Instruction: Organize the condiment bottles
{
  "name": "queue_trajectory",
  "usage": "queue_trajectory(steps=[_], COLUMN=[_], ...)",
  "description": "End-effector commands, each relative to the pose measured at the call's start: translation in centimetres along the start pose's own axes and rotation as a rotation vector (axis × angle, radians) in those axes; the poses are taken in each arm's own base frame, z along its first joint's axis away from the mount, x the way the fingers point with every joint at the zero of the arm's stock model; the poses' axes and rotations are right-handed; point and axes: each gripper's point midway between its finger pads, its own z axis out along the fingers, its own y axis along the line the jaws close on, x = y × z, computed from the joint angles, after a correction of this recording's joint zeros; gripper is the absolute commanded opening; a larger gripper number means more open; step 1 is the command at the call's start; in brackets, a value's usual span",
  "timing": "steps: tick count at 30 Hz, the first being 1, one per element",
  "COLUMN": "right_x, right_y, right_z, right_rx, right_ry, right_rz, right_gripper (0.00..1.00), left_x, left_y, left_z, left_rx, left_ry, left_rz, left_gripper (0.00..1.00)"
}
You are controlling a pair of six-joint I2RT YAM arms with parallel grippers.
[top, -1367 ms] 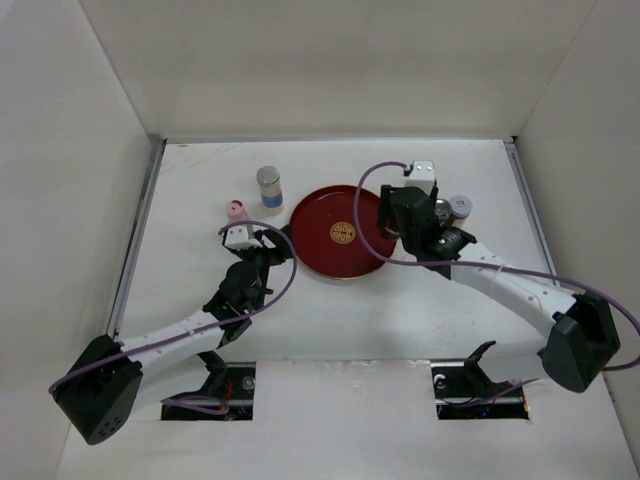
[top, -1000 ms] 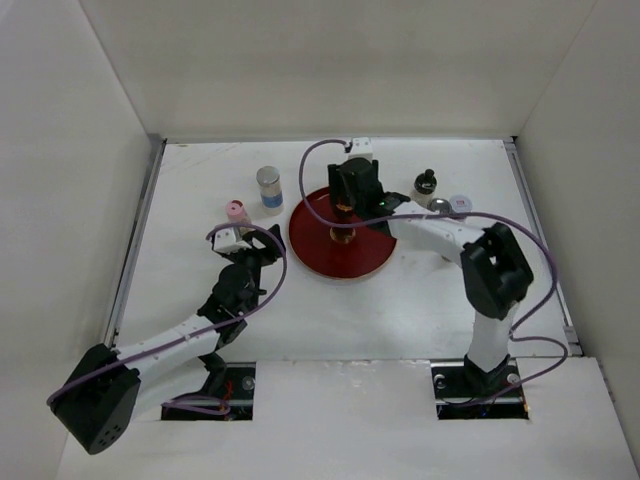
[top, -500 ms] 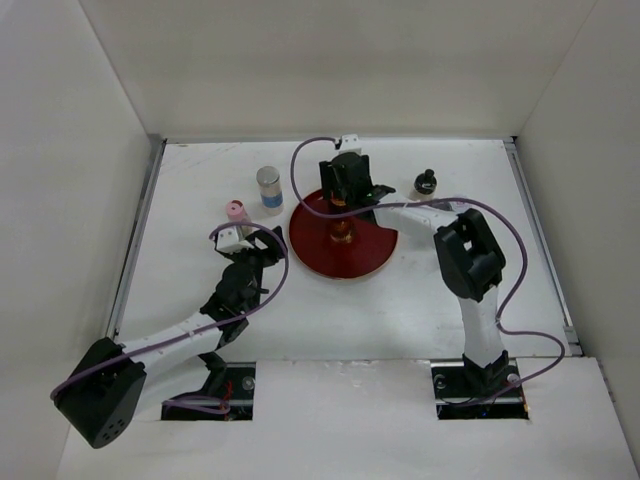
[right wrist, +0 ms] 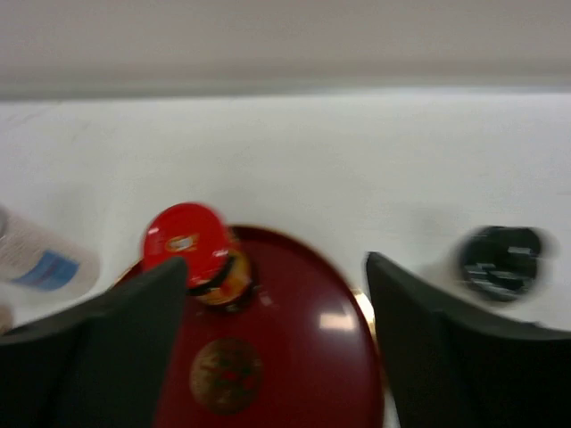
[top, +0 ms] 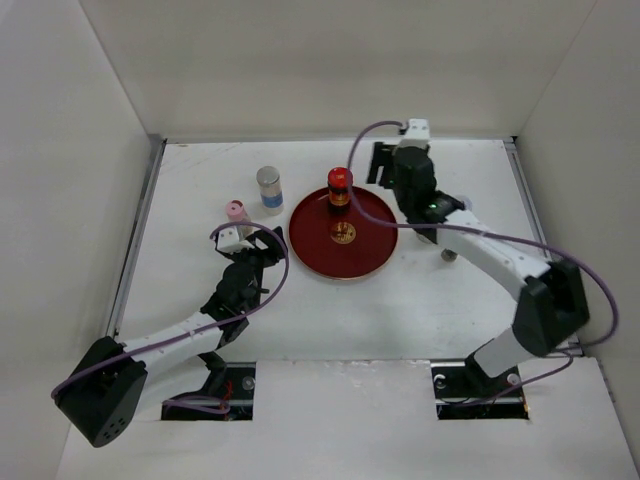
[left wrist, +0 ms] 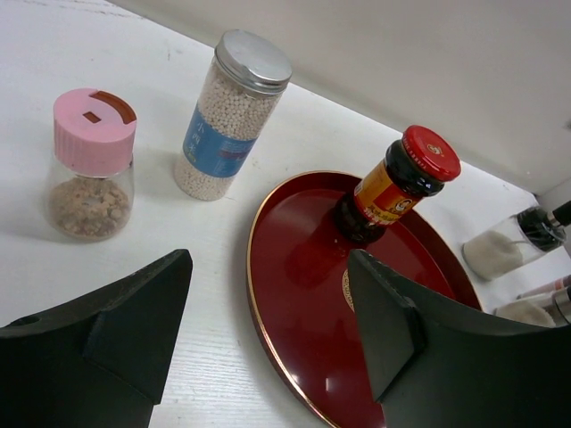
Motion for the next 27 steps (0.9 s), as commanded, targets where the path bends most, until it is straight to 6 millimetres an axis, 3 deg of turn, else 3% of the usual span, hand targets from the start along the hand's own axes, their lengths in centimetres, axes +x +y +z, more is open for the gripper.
queue_trajectory(steps=[1,4,5,6,7,9,10,11,23,27], right_x=[-1.3,1.0,1.8,2.7,3.7,5.0,5.4,5.9,9.2,9.3], right_y=[-7.1,-13.0,-14.5,-15.5,-16.1,-16.5,-16.5,-16.5,-18.0,-18.1], right_z=[-3.0,-4.9,-5.2,-5.4,-5.3,-5.4,-5.2,-5.1,-3.3,-3.1], right_rx=[0.198,0.377,0.418,0.442,0.451,0.461,0.454,0.449,0.481,0.479], right_ry=[-0.065,-0.050,-0.029,0.004,0.048,0.095,0.106,0.121,0.199,0.191], right_rz=[0.109,0.127,0.121,0.114,0.098,0.088,0.082,0.074,0.072,0.077], right_gripper=[0.73,0.33,0.29,0.32,0.41,0.84,0.97,1.00,1.00,0.81], left_x=[-1.1,-1.0,-1.0,-0.8,-0.7,-0.5,-0.4,-0.4,-0.4,-0.3], left_y=[-0.5,-0.9,-1.0,-1.1,-1.1,-1.2,-1.2,-1.2,-1.4,-1.3], left_z=[0.2,0.1,0.1,0.1,0.1,0.2,0.2,0.2,0.1,0.2], left_rx=[0.020,0.033,0.037,0.038,0.040,0.045,0.045,0.046,0.051,0.049], left_ry=[-0.038,-0.034,-0.031,-0.027,-0.023,-0.016,-0.014,-0.013,-0.010,-0.007], left_rz=[-0.047,-0.054,-0.054,-0.055,-0.057,-0.058,-0.058,-0.058,-0.061,-0.060], left_gripper=[0.69,0.69,0.69,0.69,0.69,0.69,0.69,0.69,0.69,0.69])
